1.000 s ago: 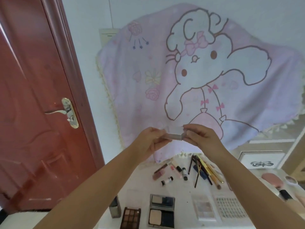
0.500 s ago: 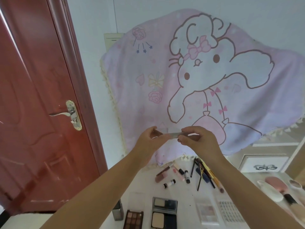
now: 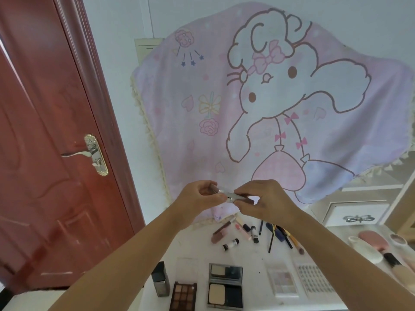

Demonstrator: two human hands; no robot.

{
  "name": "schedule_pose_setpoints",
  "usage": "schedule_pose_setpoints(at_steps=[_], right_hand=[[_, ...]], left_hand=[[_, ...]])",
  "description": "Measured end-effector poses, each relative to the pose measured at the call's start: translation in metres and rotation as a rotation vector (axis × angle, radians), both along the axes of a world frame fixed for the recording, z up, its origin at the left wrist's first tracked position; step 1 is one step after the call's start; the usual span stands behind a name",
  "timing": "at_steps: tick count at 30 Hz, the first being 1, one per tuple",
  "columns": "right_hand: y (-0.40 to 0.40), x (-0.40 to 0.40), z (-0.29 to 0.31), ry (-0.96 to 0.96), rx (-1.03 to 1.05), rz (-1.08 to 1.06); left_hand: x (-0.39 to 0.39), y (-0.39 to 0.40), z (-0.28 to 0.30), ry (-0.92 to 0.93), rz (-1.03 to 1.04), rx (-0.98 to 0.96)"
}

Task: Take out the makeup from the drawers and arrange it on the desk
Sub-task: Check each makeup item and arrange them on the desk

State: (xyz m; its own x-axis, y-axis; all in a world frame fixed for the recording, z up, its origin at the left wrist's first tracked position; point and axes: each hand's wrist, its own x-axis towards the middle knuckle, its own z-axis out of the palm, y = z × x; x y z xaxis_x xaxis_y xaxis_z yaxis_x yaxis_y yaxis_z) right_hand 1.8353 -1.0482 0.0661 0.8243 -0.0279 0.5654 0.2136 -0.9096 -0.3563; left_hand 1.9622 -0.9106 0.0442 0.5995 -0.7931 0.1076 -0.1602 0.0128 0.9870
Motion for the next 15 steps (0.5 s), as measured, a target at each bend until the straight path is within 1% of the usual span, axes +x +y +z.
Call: schedule_pose_setpoints(at_steps=[3, 7, 12, 15], right_hand=[[-0.004, 0.002, 0.0, 0.027, 0.019, -0.034], [-0.009, 0.0, -0.003, 0.141, 0.202, 0.005], [-0.012, -0.004, -0.029, 0.237, 0.496, -0.11], [-0.02, -0.008, -0.057, 0.266, 0.601, -0.195]], left_hand=[[-0.001, 0.004, -0.005, -0.02, -0.084, 0.015], [-0.005, 0.006, -0.013, 0.044, -0.101, -0.01], [-0.007, 0.005, -0.032, 0.232, -0.191, 0.002], [-0.009, 0.005, -0.057, 0.34, -0.272, 0.056]])
